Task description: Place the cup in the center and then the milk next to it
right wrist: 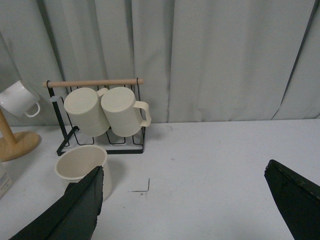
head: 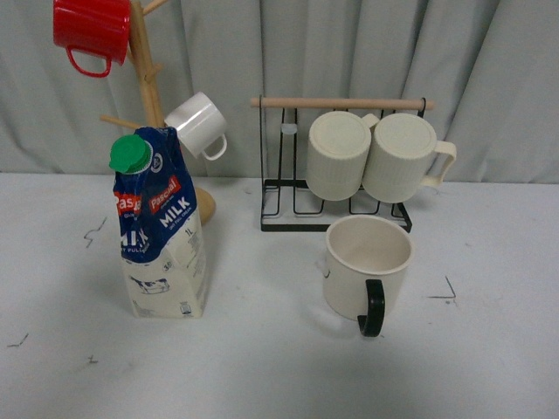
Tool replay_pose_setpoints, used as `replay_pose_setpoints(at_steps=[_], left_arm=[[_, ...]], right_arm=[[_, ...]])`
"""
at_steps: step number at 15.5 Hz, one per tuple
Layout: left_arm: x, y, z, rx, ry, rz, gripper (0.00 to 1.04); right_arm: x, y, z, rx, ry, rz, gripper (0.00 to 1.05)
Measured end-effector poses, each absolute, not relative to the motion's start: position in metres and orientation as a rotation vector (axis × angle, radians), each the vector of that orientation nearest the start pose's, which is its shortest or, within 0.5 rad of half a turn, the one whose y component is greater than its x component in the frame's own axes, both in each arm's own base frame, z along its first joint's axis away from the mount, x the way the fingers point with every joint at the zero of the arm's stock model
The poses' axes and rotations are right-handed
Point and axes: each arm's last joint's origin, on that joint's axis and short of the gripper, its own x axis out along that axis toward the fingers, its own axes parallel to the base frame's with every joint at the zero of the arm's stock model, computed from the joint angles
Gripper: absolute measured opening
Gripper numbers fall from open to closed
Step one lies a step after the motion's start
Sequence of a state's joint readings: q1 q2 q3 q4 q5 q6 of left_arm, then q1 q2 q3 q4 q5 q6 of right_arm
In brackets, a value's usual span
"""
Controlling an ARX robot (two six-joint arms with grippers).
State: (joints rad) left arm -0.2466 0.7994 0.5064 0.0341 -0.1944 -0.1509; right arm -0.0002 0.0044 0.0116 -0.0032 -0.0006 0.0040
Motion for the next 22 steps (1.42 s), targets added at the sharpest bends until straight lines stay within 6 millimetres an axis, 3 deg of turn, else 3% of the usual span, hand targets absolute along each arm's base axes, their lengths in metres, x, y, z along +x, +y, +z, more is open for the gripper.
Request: replay_pose_setpoints(at_steps=[3, 5, 10, 14, 16, 22], left_arm=[[0.244, -0.07, 0.25, -0.068, 0.322, -0.076, 0.98], [0.273, -0.088, 0.236, -0.042, 0.379, -0.086, 0.98], [0.301, -0.094, 0.203, -0.014, 0.48, -0.044, 0.98], [0.31, -0.097, 0.184, -0.013, 0.517, -0.028, 0.98], [0.321, -0.098, 0.146, -0.011, 0.595, 0.017, 0.98], [0.319, -0.106, 0.143, -0.031, 0.603, 0.02, 0.37]], right_arm=[[0.097, 0.0, 0.167, 0.004, -0.004, 0.0, 0.98], [0.097, 0.0, 0.167, 0.004, -0.004, 0.0, 0.98], [0.097, 0.0, 0.167, 0.004, -0.004, 0.0, 0.98], [0.097, 0.0, 0.167, 0.004, -0.004, 0.0, 0.98], [0.097, 0.0, 0.167, 0.004, -0.003, 0.0, 0.98], [0.097, 0.0, 0.167, 0.004, -0.003, 0.0, 0.98]])
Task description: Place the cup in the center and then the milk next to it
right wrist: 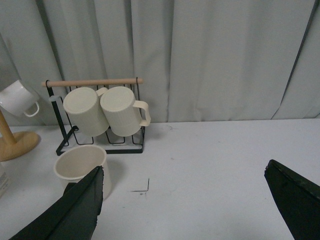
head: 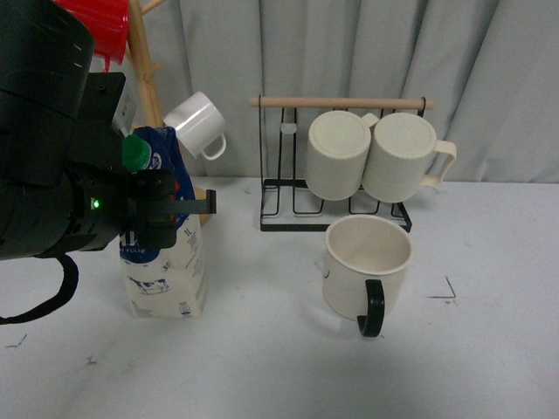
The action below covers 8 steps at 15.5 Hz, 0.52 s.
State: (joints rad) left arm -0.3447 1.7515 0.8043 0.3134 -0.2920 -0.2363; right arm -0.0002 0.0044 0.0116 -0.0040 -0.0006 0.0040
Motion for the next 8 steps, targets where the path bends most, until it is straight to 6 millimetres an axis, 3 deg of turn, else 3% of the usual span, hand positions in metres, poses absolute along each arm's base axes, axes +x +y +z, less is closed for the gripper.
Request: replay_pose_setpoints(at_steps=[6, 8], left_arm=[[0.3193, -0.1065, 0.1433, -0.032, 0.599, 0.018, 0.17], [0.3187, -0.1087, 0.1434, -0.03, 0.597, 0.012, 0.03]], right_arm=[[0.0973, 0.0, 0.1668, 0.004, -0.004, 0.0, 0.98], [0.0973, 0.0, 0.1668, 0.004, -0.004, 0.0, 0.98]])
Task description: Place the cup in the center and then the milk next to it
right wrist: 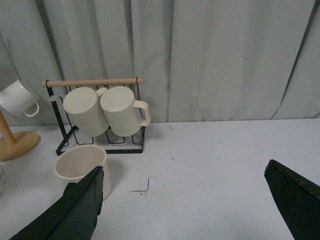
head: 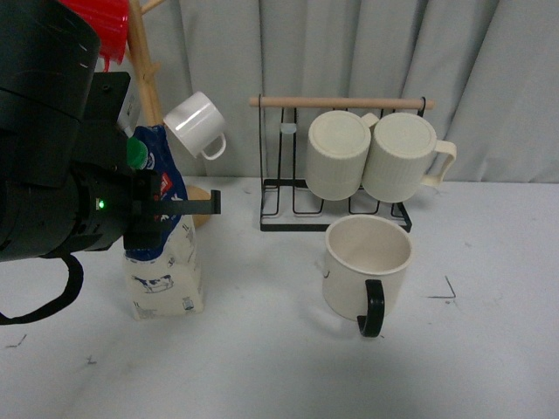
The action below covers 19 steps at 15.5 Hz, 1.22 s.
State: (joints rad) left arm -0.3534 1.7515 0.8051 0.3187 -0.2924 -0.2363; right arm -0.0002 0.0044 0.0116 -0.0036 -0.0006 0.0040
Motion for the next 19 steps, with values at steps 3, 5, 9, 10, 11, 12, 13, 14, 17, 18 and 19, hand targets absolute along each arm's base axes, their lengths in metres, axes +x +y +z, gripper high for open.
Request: replay_pose_setpoints(at_steps=[3, 5, 9, 10, 11, 12, 13, 14, 17, 18, 19], left_arm=[[0.308, -0.118, 0.157, -0.014, 0.609, -0.022, 0.02], [0.304, -0.133, 0.172, -0.009, 0.573, -0.065, 0.02], [0.293, -0.172, 0.194, 0.005, 0.489, -0.154, 0.02], [0.288, -0.181, 0.191, 0.018, 0.494, -0.171, 0.02], [0.286, -0.187, 0.187, 0.031, 0.501, -0.181, 0.02], [0.283, -0.195, 0.18, 0.048, 0.514, -0.189, 0.02], [0.282, -0.201, 0.172, 0.065, 0.528, -0.197, 0.02], [0.28, -0.205, 0.167, 0.073, 0.539, -0.203, 0.02], [0.285, -0.21, 0.162, 0.077, 0.522, -0.167, 0.02], [0.288, -0.212, 0.161, 0.079, 0.511, -0.151, 0.02], [0.29, -0.213, 0.159, 0.077, 0.501, -0.141, 0.02]], right_arm=[[0.097, 0.0, 0.167, 0.004, -0.004, 0.0, 0.98], [0.097, 0.0, 0.167, 0.004, -0.004, 0.0, 0.98], [0.097, 0.0, 0.167, 0.004, -0.004, 0.0, 0.98], [0.097, 0.0, 0.167, 0.004, -0.003, 0.0, 0.98], [0.097, 0.0, 0.167, 0.004, -0.004, 0.0, 0.98], [0.097, 0.0, 0.167, 0.004, -0.004, 0.0, 0.98], [0.097, 0.0, 0.167, 0.004, -0.004, 0.0, 0.98], [0.097, 0.0, 0.167, 0.004, -0.003, 0.0, 0.98], [0.097, 0.0, 0.167, 0.004, -0.004, 0.0, 0.98], [0.097, 0.0, 0.167, 0.004, -0.003, 0.0, 0.98], [0.097, 0.0, 0.167, 0.004, -0.004, 0.0, 0.98]])
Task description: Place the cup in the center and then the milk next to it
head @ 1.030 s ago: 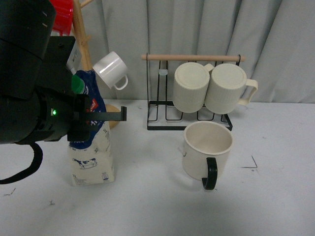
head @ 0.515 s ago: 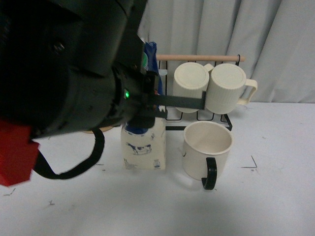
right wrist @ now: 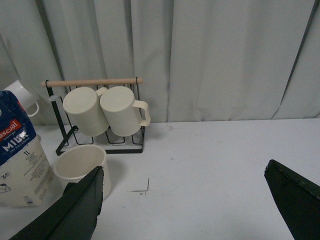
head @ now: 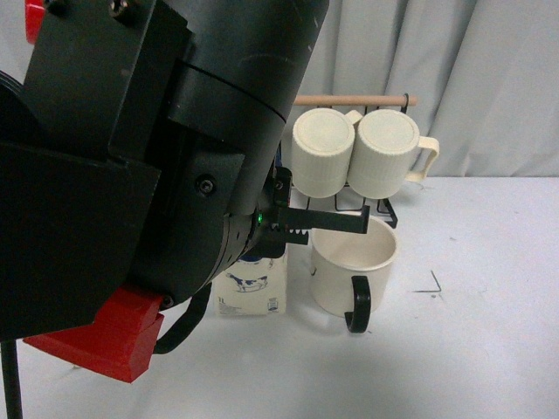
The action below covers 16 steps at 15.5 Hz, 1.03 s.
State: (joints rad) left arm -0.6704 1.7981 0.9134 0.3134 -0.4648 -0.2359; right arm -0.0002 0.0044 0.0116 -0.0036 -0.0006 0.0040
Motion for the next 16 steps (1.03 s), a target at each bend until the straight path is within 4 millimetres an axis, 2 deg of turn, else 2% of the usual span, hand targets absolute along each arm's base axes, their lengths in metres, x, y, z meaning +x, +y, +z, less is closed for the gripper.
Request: replay_pose_setpoints(at_steps=[4, 11, 12, 16], left_arm=[[0.299, -0.217, 0.141, 0.095, 0.523, -0.121, 0.02], [0.309, -0.222, 0.14, 0.091, 0.506, -0.094, 0.02], [0.309, -0.222, 0.14, 0.089, 0.512, -0.102, 0.08], [0.31, -0.226, 0.152, 0.038, 0.497, -0.158, 0.48]], right_arm=[[0.097, 0.0, 0.167, 0.004, -0.004, 0.0, 0.98], [0.097, 0.0, 0.167, 0.004, -0.004, 0.0, 0.98], [0.097, 0.0, 0.167, 0.004, -0.004, 0.0, 0.98], [0.097, 0.0, 0.167, 0.004, -0.004, 0.0, 0.98]])
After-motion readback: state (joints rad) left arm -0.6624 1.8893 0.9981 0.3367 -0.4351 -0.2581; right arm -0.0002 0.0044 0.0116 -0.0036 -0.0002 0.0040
